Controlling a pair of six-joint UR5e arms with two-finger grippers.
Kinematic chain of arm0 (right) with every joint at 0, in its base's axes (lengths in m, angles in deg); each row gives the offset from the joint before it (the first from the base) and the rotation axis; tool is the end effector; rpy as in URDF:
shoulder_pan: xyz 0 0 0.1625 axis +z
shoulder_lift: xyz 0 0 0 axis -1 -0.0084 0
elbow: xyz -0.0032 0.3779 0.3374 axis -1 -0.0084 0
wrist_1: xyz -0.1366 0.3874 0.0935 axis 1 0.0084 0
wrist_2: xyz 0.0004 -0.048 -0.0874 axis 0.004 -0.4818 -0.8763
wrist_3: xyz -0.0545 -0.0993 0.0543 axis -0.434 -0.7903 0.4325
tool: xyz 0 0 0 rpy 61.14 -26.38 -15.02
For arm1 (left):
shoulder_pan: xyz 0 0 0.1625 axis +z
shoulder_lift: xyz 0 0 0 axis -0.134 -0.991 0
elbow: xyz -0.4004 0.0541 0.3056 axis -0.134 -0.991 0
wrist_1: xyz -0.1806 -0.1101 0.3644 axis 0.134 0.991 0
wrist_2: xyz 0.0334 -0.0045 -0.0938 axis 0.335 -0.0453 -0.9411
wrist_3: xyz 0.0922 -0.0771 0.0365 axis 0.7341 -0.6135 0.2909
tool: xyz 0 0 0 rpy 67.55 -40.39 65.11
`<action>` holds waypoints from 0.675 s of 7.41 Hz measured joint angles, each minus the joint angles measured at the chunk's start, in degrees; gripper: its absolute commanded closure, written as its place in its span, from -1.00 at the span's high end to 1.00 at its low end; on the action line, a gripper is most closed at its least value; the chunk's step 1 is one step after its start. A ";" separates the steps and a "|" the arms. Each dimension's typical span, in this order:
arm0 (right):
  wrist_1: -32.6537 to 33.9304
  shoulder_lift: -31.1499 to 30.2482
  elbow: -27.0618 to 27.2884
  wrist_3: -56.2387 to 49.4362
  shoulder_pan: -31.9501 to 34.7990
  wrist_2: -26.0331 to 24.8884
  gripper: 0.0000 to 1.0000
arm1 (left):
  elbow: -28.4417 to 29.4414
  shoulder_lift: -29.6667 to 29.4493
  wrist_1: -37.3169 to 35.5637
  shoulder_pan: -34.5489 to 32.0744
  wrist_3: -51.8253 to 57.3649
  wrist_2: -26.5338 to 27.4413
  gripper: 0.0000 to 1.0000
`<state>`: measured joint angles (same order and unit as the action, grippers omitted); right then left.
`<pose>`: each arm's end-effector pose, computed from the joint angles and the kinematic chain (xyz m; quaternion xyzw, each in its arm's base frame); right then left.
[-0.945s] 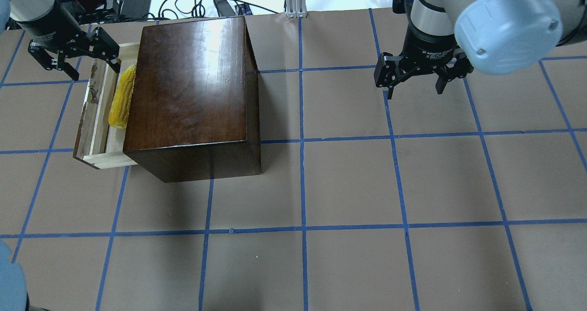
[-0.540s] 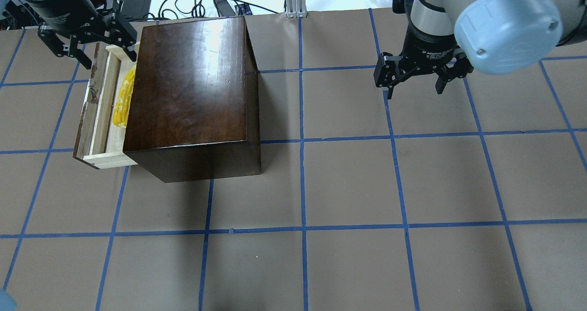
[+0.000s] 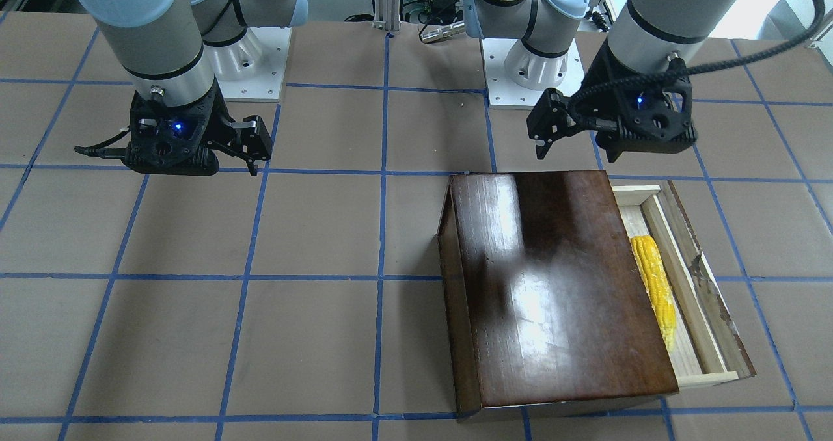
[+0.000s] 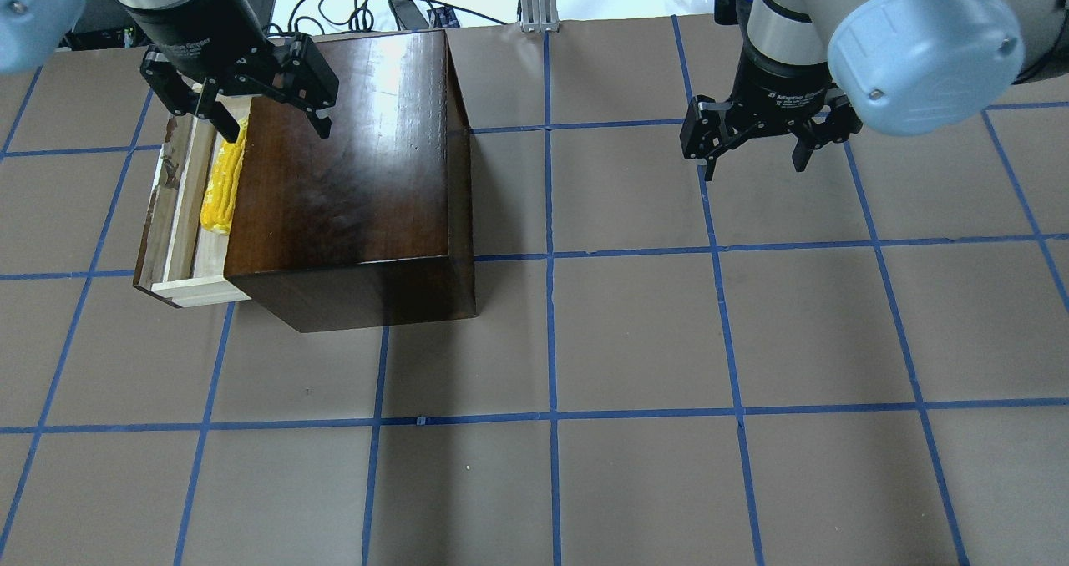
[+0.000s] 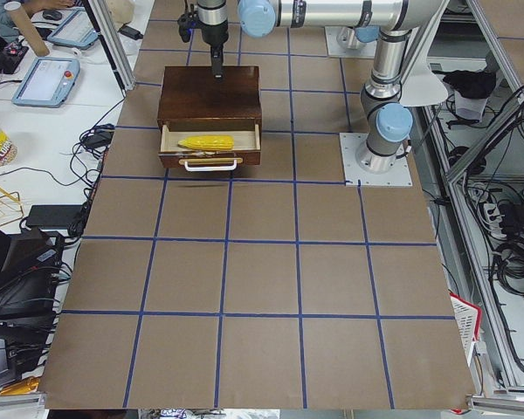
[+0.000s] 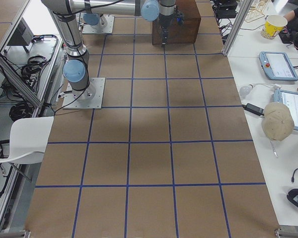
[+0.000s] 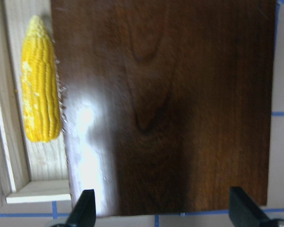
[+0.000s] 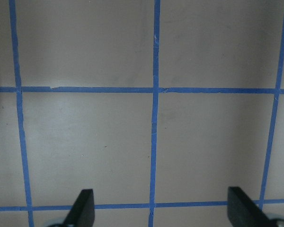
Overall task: Open drawer and put corn inside
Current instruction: 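Raise the left gripper away from the drawer over the cabinet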
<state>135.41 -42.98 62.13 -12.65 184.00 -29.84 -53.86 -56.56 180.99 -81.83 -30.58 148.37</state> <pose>0.1669 -0.5268 0.4982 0.0114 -0.9992 -0.0199 0.0336 -0.1311 -0.5283 0.5664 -0.0104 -0.9998 -0.0142 0.0089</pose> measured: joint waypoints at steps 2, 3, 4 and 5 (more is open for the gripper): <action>0.00 0.00 0.00 0.00 0.00 -0.09 1.00 | -1.90 2.59 0.08 -0.49 -0.06 -0.29 1.00; 0.00 0.00 0.00 0.00 0.00 -0.11 1.00 | -2.14 2.96 0.04 -0.39 0.16 -0.29 1.00; 0.01 0.00 0.00 0.00 0.00 -0.12 1.00 | -2.27 2.79 -1.17 -0.18 0.43 -0.18 1.00; 0.03 0.00 0.00 0.00 0.00 -0.14 1.00 | -2.34 2.38 -3.82 -0.03 0.45 0.05 1.00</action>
<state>135.44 -42.97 62.14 -12.65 184.00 -29.99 -56.20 -54.18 177.17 -81.86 -30.13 148.42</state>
